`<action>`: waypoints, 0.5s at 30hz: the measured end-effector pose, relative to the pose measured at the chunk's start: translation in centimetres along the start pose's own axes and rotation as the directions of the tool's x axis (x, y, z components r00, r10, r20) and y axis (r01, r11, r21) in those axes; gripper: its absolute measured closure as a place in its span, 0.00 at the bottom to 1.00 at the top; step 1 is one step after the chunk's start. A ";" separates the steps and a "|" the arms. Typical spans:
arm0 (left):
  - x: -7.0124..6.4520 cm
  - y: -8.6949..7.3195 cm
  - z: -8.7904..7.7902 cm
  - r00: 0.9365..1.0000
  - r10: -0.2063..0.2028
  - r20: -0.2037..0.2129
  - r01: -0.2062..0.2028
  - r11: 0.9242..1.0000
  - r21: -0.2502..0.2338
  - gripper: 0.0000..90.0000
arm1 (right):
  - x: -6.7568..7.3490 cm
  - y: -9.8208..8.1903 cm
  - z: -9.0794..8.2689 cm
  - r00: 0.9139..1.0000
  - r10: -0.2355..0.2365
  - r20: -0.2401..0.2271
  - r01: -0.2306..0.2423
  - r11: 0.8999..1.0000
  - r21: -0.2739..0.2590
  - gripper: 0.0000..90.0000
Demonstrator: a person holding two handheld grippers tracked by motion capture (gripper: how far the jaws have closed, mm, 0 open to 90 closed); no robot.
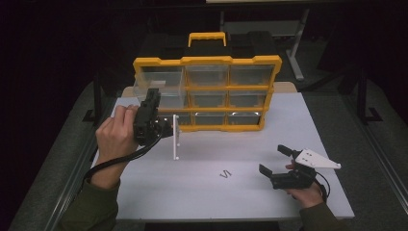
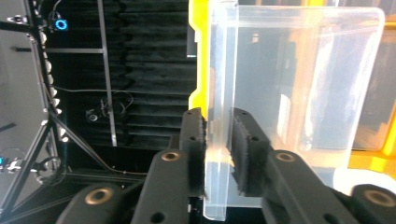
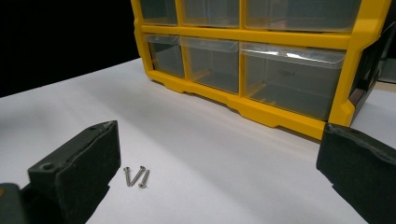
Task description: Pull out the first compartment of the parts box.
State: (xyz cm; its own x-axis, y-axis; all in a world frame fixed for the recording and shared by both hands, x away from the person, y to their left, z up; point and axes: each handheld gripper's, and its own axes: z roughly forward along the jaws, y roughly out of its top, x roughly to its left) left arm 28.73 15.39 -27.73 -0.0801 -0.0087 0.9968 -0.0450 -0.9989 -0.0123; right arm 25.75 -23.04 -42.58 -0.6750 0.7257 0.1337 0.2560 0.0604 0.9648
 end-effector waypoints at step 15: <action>-1.0 0.2 -0.4 0.999 -0.016 -0.037 0.016 1.000 0.001 0.52 | 0.0 0.0 0.0 1.000 0.001 0.001 -0.001 1.000 -0.002 0.00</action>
State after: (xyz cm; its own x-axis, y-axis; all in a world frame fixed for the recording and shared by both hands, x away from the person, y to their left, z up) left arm 28.37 15.24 -28.79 -0.1160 0.0088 0.9932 -0.0455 -0.9990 0.0035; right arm 25.72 -23.04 -42.56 -0.6737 0.7267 0.1343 0.2554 0.0585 0.9651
